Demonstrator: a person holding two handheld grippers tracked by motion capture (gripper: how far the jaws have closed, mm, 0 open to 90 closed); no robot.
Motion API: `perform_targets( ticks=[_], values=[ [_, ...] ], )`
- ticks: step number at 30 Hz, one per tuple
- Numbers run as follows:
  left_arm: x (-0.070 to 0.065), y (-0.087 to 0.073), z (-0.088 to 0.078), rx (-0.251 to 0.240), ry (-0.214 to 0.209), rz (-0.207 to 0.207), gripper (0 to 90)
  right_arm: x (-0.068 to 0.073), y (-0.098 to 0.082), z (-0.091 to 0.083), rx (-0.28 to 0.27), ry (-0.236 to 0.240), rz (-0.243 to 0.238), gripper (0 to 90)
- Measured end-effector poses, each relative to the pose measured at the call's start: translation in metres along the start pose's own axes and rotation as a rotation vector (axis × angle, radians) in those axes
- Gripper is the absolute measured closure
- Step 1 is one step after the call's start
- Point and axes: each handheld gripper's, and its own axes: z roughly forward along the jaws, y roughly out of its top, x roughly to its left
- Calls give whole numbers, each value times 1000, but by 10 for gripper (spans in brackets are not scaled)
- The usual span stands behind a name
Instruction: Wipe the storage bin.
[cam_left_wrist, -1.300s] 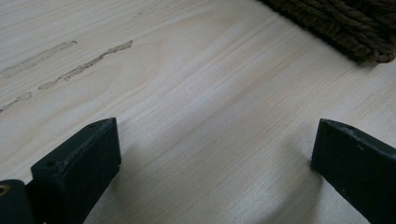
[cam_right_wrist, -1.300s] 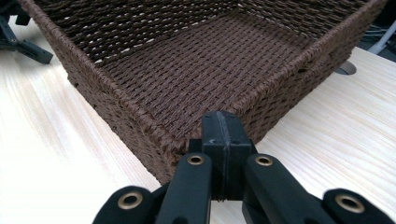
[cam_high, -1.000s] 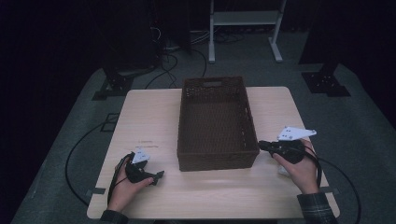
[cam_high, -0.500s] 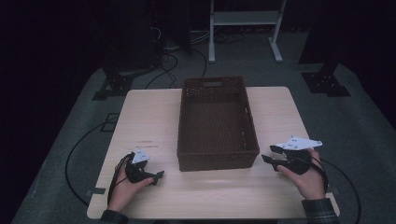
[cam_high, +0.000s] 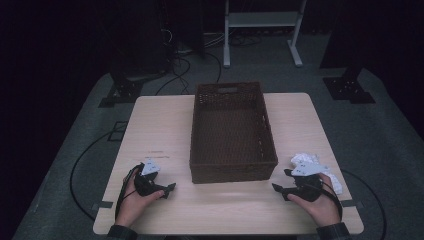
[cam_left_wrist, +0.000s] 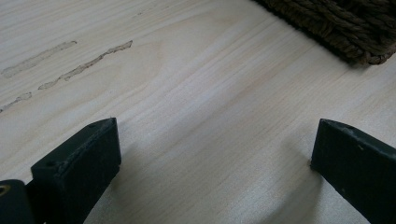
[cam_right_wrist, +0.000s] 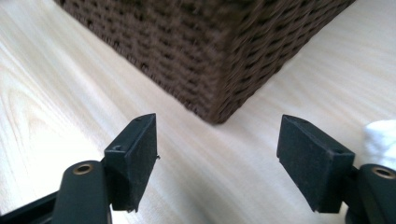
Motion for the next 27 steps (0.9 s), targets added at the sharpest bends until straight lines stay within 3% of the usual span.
perform_targets(
  ticks=[5, 17, 27],
  values=[
    [0, 0, 0, 0, 1, -2, 7, 5, -6, 9, 47, -19, -15, 277],
    [0, 0, 0, 0, 2, -2, 7, 6, -15, 25, 124, -3, -9, 233],
    [0, 0, 0, -1, 2, -2, 7, 9, -18, 31, 104, 15, 1, 168]
  ],
)
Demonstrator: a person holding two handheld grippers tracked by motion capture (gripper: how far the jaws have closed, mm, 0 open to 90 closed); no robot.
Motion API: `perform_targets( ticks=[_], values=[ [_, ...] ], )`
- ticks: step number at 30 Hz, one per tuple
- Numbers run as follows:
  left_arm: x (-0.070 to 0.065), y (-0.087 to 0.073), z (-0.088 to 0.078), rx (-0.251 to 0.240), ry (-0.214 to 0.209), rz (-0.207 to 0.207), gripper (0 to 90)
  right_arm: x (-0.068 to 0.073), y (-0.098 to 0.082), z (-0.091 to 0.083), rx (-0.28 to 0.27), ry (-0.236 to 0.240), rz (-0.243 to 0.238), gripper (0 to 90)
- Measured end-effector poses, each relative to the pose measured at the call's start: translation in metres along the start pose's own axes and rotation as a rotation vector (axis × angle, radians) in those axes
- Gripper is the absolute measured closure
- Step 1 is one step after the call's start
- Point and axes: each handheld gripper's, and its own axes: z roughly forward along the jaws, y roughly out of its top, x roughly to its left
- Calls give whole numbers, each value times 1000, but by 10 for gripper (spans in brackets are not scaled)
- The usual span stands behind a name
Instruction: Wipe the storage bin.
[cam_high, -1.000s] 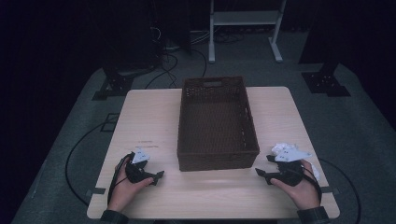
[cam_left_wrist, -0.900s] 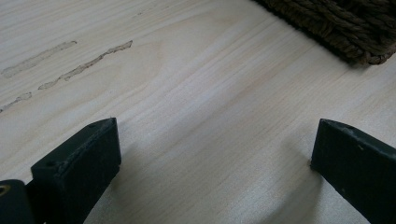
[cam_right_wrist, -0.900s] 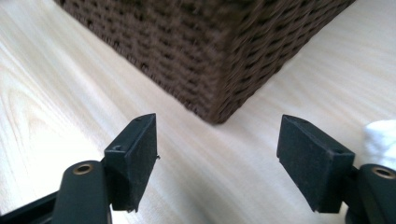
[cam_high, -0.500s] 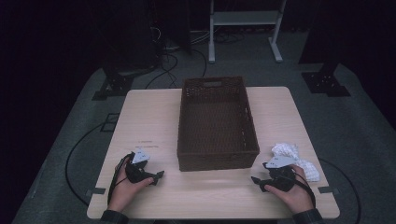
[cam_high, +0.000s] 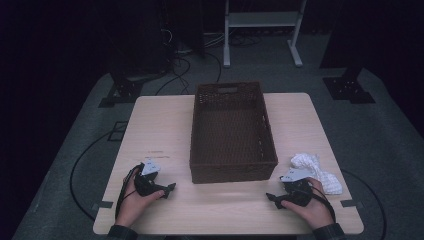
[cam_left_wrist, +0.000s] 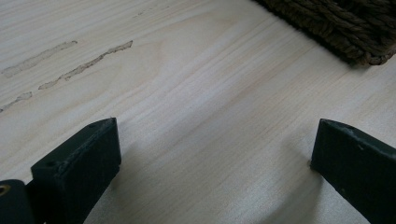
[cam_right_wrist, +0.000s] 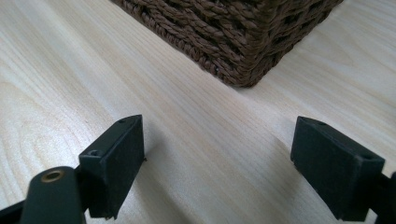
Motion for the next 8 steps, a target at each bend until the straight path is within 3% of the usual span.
perform_targets(
  ticks=[8],
  values=[
    [0, 0, 0, 0, 0, 0, 7, 0, -1, 1, -12, 1, 0, 164]
  ],
)
